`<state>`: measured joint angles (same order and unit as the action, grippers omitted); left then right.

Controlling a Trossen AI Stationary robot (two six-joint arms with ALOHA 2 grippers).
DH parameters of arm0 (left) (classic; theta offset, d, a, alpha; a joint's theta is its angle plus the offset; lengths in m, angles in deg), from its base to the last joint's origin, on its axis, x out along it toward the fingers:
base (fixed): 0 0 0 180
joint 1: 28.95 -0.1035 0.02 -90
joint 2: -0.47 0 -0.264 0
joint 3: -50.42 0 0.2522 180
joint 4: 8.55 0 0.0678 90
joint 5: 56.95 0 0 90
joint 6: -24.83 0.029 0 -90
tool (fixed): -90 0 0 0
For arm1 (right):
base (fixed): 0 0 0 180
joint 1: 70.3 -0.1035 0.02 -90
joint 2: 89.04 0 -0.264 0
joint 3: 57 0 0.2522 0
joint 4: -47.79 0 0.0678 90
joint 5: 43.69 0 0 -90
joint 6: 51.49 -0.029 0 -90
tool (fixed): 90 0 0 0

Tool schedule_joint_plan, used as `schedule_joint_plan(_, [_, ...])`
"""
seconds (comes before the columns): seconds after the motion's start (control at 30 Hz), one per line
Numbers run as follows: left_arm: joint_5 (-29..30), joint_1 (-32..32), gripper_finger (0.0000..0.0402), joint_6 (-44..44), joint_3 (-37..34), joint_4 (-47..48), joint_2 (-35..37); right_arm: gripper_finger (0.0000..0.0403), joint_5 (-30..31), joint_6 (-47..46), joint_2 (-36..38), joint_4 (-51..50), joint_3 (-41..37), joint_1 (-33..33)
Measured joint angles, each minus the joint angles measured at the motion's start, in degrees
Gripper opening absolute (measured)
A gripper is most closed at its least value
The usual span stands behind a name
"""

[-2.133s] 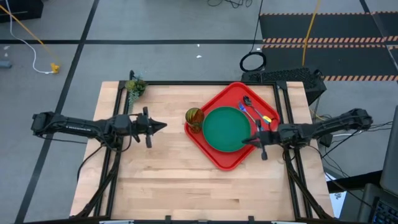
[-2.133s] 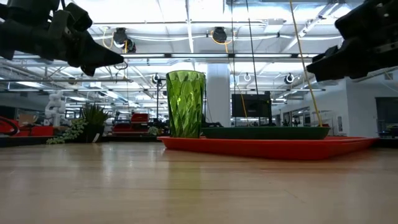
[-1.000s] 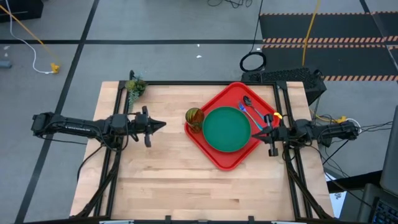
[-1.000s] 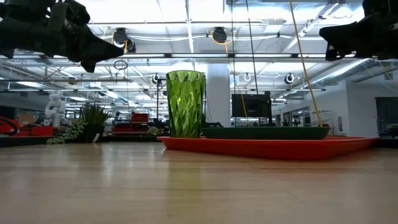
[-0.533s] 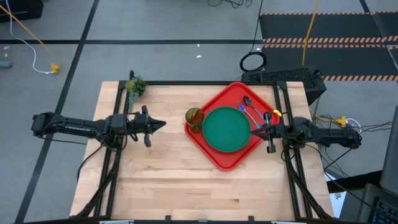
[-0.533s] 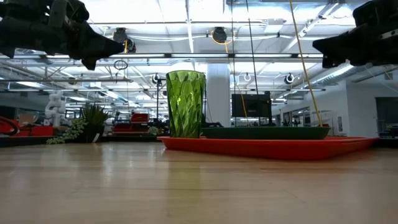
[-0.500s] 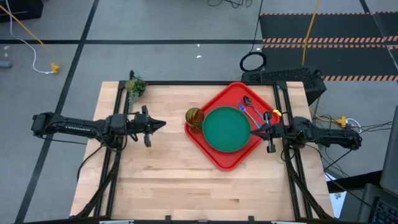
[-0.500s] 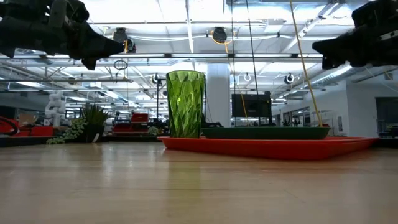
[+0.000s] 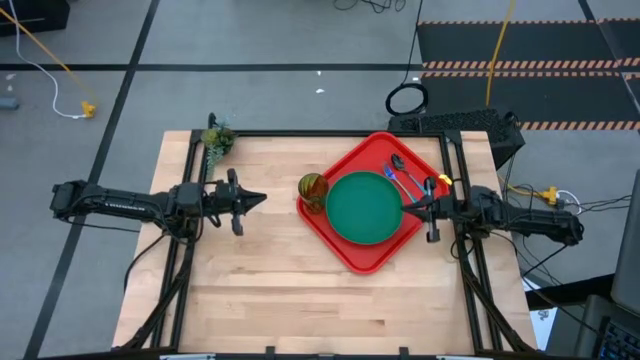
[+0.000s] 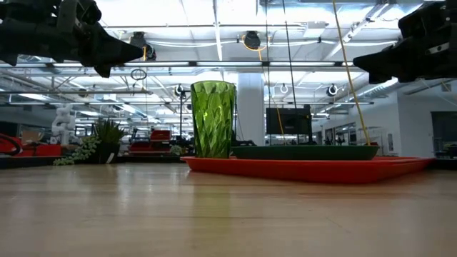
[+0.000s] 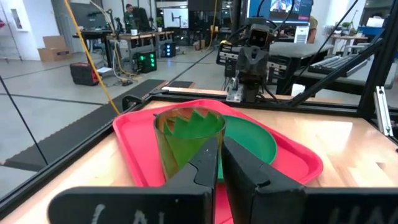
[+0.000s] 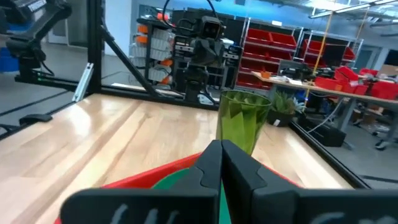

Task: Pick and place plate/cup/fork/spoon on tray
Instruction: Return to Home Position

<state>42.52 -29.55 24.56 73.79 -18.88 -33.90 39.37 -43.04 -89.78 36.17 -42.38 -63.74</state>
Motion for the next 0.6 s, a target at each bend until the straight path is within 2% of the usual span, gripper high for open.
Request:
schedule_joint_plan(0.2, [0.16,0.00,0.0026,0.07,-1.34,0.07,0.03,0.0000,0.94,-1.94,-0.03,-0.03,0.00,0.00])
schedule_joint_plan(0.37, [3.46,0.00,0.0026,-1.15,-2.78,0.31,0.01,0.0000,0.94,-4.69,-0.03,0.04,0.00,-0.02])
schedule_joint_plan(0.6, [3.12,1.49,0.0026,-0.13,-2.78,0.75,0.00,0.0000,0.94,-4.76,-0.03,0.11,0.00,-0.02])
